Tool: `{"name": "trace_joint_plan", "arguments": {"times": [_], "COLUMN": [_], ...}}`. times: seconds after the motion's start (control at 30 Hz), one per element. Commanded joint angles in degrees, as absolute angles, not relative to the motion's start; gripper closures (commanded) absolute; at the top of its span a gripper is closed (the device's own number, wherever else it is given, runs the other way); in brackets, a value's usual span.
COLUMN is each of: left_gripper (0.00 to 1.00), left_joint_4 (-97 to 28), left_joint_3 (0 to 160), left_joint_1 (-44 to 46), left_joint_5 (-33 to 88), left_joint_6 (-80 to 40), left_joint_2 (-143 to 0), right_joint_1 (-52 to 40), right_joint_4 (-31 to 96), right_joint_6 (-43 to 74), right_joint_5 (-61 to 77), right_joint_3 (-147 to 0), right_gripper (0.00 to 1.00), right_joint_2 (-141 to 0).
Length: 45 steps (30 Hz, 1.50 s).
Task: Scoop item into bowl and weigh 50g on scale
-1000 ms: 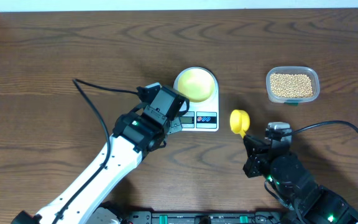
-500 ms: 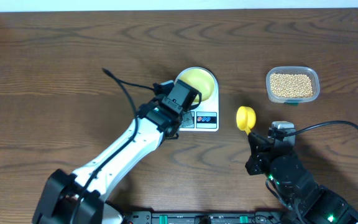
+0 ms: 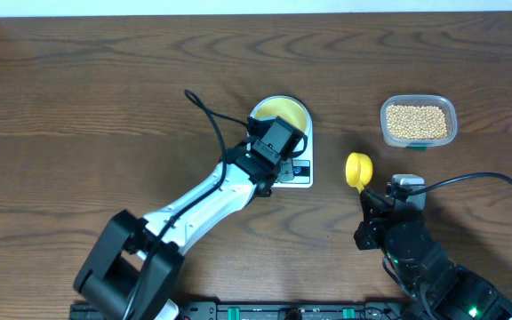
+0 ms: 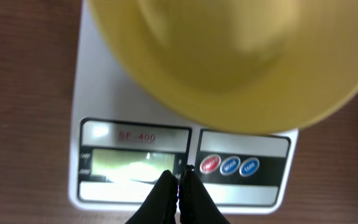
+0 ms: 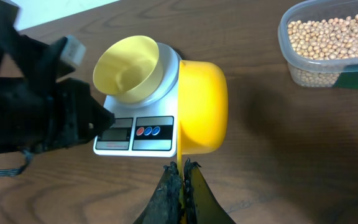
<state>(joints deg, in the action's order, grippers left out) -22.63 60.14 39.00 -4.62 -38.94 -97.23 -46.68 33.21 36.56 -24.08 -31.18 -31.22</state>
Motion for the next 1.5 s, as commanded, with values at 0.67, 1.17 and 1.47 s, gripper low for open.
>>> {"name": "trace_joint_plan", "arguments": {"times": [0.67, 1.17, 1.47], "left_gripper": [0.93, 0.93, 0.93], "left_joint_4": [-18.59, -17.63, -16.86], "left_joint_3": [59.83, 59.83, 59.83], "left_joint_1": [41.82, 41.82, 41.82], "left_joint_5": [-2.04, -3.03, -3.03], "left_joint_6": [-41.67, -41.67, -41.67], "left_joint_2": [-102.39, -102.98, -103.98], "right_joint_1": [-46.33, -46.33, -46.33], "right_joint_4": [34.13, 34.76, 34.79], "right_joint_6": [35.48, 35.48, 35.51], "right_joint_5": [-25.58, -25.58, -25.56], "right_joint_3": [-32.08, -32.08, -32.08], "right_gripper": [0.99, 0.99, 0.99], "right_joint_2": [-31.14, -31.14, -31.14]}}
